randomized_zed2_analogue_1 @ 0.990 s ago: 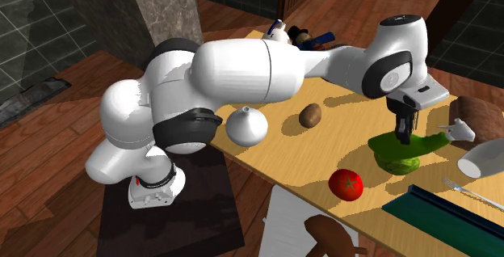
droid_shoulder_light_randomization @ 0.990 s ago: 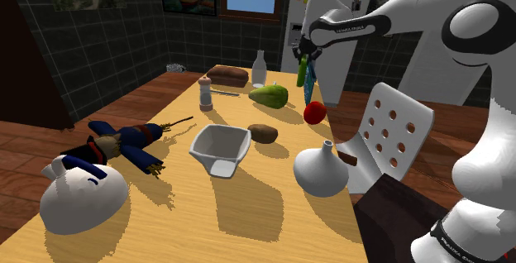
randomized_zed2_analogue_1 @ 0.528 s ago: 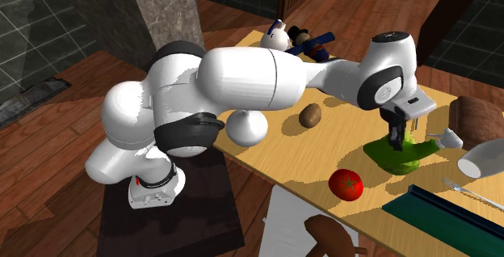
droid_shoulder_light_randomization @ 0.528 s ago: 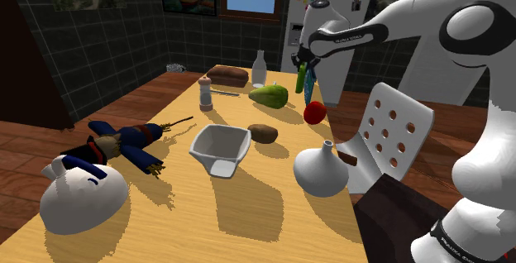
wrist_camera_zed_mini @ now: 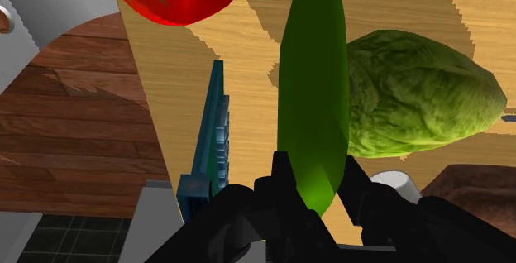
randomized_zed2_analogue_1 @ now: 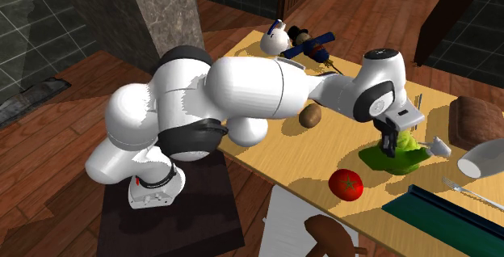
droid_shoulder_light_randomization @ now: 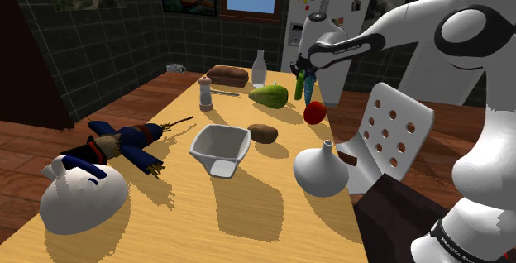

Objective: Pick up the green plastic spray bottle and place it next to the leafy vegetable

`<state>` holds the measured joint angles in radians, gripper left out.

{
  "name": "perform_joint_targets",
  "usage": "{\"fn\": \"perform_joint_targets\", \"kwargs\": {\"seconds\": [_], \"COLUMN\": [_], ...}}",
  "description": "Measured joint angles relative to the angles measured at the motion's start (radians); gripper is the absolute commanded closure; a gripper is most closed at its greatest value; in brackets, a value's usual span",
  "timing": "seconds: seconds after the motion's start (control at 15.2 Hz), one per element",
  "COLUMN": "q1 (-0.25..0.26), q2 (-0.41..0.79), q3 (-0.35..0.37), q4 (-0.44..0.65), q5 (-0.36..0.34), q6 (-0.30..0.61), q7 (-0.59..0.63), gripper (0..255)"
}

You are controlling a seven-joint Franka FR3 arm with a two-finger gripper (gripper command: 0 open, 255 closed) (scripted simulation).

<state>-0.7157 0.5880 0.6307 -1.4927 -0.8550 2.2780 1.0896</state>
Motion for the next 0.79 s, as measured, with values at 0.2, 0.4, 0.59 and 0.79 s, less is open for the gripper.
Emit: {"fn": "perform_joint_targets", "kwargs": {"seconds": [0.2,0.4,0.59,0.79], "q1": [0.004,0.01,0.017,0.023], "q2": [0.014,0.027,0.045,0.06], "q3": [-0.012,-0.023,-0.038,-0.05], "q4": [-0.016,-0.03,-0.042,-0.051], "q5": [-0.02,-0.039,-0.062,-0.082], "q6": [0.025,0.048,0.073,0.093], "q7": [0.021,0.043,0.067,0.087], "gripper": [255,255,255,255]}}
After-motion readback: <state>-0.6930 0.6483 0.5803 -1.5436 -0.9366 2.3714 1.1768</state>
